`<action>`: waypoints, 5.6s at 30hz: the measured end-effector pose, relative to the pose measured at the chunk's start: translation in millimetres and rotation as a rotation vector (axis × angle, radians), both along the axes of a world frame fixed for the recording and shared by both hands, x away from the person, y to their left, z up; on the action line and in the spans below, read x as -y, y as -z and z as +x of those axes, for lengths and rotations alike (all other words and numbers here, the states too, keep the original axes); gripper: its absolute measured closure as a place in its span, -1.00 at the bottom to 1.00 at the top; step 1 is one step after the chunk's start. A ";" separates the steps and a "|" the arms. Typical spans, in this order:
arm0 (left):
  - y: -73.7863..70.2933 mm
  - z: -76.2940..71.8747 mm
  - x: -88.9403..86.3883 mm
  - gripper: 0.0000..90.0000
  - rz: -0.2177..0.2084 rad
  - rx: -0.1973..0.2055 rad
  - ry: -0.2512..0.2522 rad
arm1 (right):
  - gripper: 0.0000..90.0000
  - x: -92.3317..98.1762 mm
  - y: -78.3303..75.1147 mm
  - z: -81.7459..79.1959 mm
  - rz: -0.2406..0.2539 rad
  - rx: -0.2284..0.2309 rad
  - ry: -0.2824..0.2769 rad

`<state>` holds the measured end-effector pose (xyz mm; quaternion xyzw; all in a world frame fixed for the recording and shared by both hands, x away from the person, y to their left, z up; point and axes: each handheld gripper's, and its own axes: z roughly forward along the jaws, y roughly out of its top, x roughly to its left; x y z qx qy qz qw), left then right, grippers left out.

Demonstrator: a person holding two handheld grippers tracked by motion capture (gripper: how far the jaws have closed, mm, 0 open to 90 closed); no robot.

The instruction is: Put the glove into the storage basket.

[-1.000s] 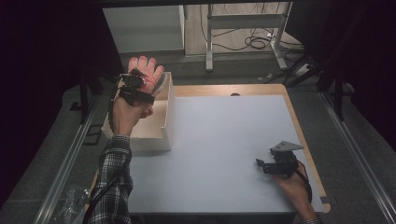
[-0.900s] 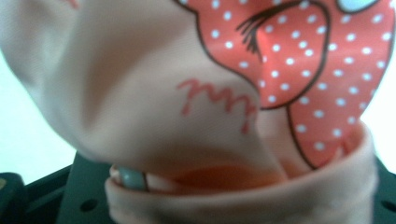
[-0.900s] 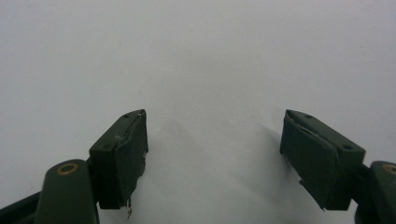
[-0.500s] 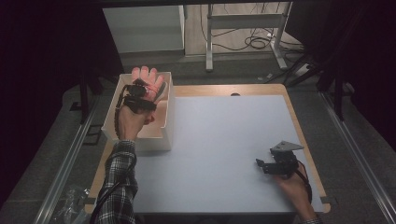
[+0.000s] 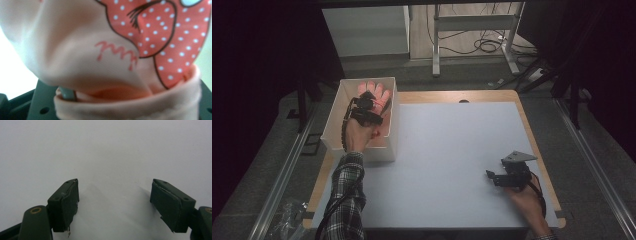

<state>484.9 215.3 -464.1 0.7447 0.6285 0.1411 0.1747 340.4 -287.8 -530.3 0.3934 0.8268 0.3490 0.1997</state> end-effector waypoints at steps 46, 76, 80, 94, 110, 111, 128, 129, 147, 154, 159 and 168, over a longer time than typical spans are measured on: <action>3.1 9.2 12.4 -0.91 0.004 -0.107 0.016 | -0.49 -0.1 0.1 0.0 -0.001 0.001 0.001; -38.6 -20.0 2.2 -0.91 -0.056 0.067 0.103 | -0.50 0.0 0.1 0.0 -0.002 0.000 0.002; -43.8 -26.1 0.4 -0.91 -0.081 0.105 0.116 | -0.50 -0.1 0.1 0.0 -0.002 0.000 0.002; -48.2 -48.8 -4.9 -0.92 -0.097 0.214 0.177 | -0.50 -0.1 0.1 0.0 -0.003 0.000 0.004; -54.7 -73.2 -8.2 -0.92 -0.161 0.276 0.235 | -0.51 -0.2 0.0 0.0 -0.003 0.000 0.006; -55.1 -74.2 -8.6 -0.92 -0.170 0.277 0.239 | -0.51 -0.2 0.0 0.0 -0.003 0.000 0.006; -58.7 -106.0 -3.2 -0.98 -0.200 0.321 0.319 | -0.52 -0.3 0.1 0.0 -0.004 0.000 0.008; -58.6 -108.0 -2.3 -0.98 -0.199 0.322 0.329 | -0.52 -0.3 0.1 0.0 -0.004 0.000 0.008; -44.3 -140.7 9.1 -0.98 -0.234 0.350 0.402 | -0.53 -0.2 -0.1 0.0 -0.007 0.002 0.007; -36.0 -154.5 20.8 -0.98 -0.261 0.352 0.444 | -0.53 -0.3 -0.2 -0.1 -0.007 0.000 0.009; -27.1 -163.8 31.6 -0.98 -0.278 0.353 0.481 | -0.53 -0.4 -0.2 -0.1 -0.006 0.000 0.009; -13.0 -173.5 57.3 -0.97 -0.283 0.358 0.537 | -0.53 -0.4 -0.2 -0.1 -0.007 0.001 0.008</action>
